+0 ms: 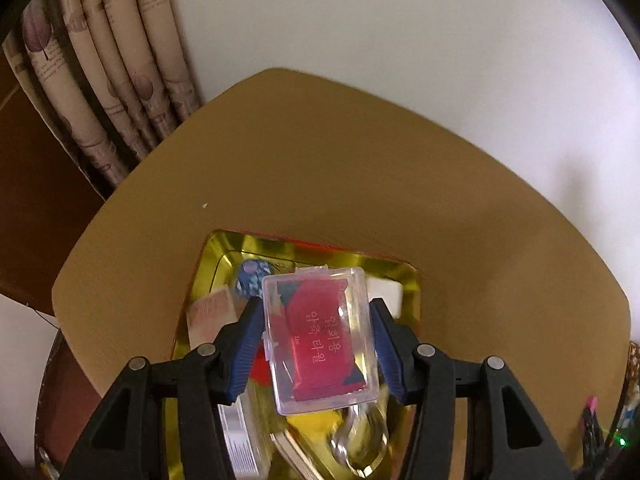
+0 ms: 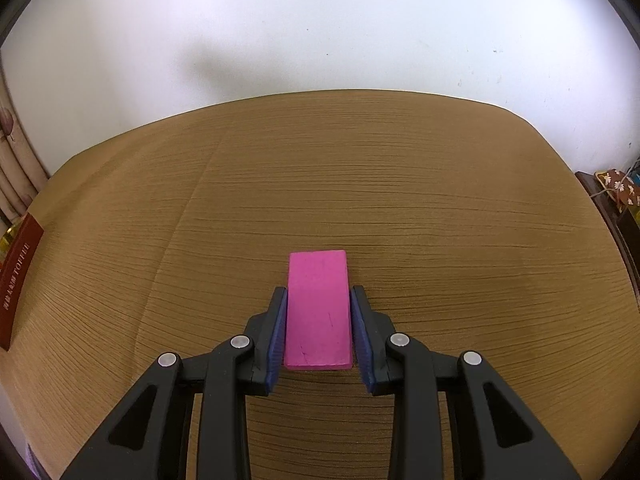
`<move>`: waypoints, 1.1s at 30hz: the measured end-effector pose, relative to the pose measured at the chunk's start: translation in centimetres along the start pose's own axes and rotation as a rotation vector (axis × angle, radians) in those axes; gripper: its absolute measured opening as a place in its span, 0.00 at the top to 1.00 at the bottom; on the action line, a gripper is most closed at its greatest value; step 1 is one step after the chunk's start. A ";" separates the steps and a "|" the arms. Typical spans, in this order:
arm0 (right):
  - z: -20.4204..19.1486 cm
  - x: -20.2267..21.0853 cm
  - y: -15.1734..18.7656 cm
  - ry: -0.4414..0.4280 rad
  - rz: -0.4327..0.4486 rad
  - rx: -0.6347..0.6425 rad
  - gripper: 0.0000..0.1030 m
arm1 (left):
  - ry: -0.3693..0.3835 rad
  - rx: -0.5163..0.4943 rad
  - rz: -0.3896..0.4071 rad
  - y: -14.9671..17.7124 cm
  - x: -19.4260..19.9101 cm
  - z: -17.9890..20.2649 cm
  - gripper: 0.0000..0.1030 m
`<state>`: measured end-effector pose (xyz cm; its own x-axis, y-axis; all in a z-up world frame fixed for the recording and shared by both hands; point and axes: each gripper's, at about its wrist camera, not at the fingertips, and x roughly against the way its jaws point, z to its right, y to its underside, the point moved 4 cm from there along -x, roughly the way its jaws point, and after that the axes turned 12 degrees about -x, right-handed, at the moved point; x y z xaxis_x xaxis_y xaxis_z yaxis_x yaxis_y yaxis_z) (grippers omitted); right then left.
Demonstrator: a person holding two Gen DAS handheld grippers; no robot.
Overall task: Organize rigid objects
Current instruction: 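Lower the clear red case into the tin tray and open the left gripper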
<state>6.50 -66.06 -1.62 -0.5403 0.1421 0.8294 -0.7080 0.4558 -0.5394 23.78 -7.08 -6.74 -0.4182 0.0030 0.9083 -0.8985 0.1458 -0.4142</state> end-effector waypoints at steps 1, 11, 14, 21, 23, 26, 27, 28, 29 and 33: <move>-0.2 -0.1 0.0 0.001 -0.005 0.002 0.72 | -0.001 0.013 -0.001 -0.3 -0.6 -0.2 0.48; -1.1 0.1 0.0 0.005 -0.005 0.006 0.72 | -0.010 -0.003 -0.070 0.7 -5.0 1.2 0.46; -1.4 0.0 0.0 0.002 -0.005 0.002 0.72 | -0.053 -0.021 -0.021 0.9 -4.4 1.5 0.46; -1.1 0.1 0.0 -0.001 -0.005 -0.001 0.72 | -0.128 -0.041 0.096 2.3 -0.8 2.4 0.46; -1.0 0.2 0.0 -0.001 -0.005 -0.001 0.72 | -0.072 0.012 0.159 3.6 1.7 2.7 0.46; -0.9 0.2 -0.1 0.000 -0.005 0.001 0.73 | 0.006 0.101 0.224 6.6 5.0 2.5 0.46; -1.0 0.1 -0.1 0.004 -0.006 0.007 0.73 | 0.040 0.129 0.242 7.9 5.9 2.3 0.46; -1.1 0.1 -0.1 0.008 -0.008 0.014 0.73 | 0.064 0.150 0.252 8.9 6.6 2.0 0.46; -1.4 0.1 0.0 0.015 -0.010 0.024 0.73 | 0.079 0.167 0.259 9.9 7.4 1.8 0.46; -2.3 0.2 -0.1 0.019 -0.032 0.023 0.73 | 0.071 0.233 0.255 14.3 9.7 -0.3 0.46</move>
<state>7.49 -64.06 -1.05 -0.5084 0.1442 0.8490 -0.7356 0.4399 -0.5152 6.90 -4.62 -3.89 -0.6298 0.0803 0.7726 -0.7763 -0.0984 -0.6226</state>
